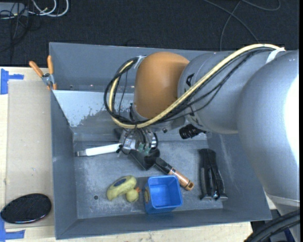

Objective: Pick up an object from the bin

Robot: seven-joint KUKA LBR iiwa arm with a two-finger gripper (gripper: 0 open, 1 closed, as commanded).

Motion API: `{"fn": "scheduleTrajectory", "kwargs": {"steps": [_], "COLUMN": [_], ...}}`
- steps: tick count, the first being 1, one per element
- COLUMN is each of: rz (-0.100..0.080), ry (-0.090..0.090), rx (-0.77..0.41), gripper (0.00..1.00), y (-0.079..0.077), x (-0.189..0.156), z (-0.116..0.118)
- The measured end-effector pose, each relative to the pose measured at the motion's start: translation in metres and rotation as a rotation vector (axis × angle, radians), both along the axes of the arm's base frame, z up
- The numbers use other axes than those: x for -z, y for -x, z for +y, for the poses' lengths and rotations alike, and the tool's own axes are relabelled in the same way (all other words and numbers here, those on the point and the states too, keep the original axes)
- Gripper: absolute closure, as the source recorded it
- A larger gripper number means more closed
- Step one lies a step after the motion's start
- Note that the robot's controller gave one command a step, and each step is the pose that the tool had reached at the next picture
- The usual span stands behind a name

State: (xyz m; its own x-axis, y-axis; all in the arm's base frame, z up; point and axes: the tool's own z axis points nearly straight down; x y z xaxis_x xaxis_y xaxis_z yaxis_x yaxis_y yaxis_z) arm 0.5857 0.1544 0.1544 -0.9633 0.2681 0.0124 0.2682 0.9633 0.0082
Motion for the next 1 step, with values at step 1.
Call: {"fn": "scheduleTrajectory", "kwargs": {"steps": [1], "rz": [-0.002], "ry": [-0.001], "rx": [-0.001], "gripper": [1.00], "y": [-0.0010], "x": [-0.0290], "z": [-0.0001]}}
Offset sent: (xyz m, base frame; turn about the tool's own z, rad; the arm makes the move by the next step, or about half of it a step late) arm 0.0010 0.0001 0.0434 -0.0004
